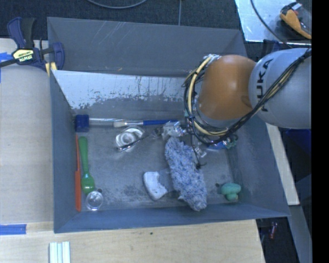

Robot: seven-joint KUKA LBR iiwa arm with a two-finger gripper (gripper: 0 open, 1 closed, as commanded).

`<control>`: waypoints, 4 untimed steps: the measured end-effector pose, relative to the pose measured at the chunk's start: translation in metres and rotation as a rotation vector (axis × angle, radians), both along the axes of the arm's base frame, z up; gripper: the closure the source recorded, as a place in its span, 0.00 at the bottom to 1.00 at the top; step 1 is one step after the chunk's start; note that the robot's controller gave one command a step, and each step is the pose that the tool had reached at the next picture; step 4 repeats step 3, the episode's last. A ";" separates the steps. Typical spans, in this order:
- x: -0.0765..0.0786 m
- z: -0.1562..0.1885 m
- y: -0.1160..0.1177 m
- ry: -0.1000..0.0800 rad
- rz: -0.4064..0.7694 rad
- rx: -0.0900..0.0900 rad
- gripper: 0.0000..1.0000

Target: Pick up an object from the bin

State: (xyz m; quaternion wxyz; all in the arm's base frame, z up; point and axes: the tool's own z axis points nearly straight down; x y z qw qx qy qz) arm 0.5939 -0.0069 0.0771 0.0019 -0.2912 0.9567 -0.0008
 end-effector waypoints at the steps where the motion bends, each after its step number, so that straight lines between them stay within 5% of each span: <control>1: -0.023 -0.005 0.009 -0.017 0.572 -0.007 0.00; 2: 0.002 0.002 0.000 -0.008 0.005 0.001 1.00; 4: 0.001 0.002 0.000 -0.007 0.006 0.001 1.00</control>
Offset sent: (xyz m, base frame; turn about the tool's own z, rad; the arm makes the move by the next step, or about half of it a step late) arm 0.0006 0.0000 0.0018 -0.0071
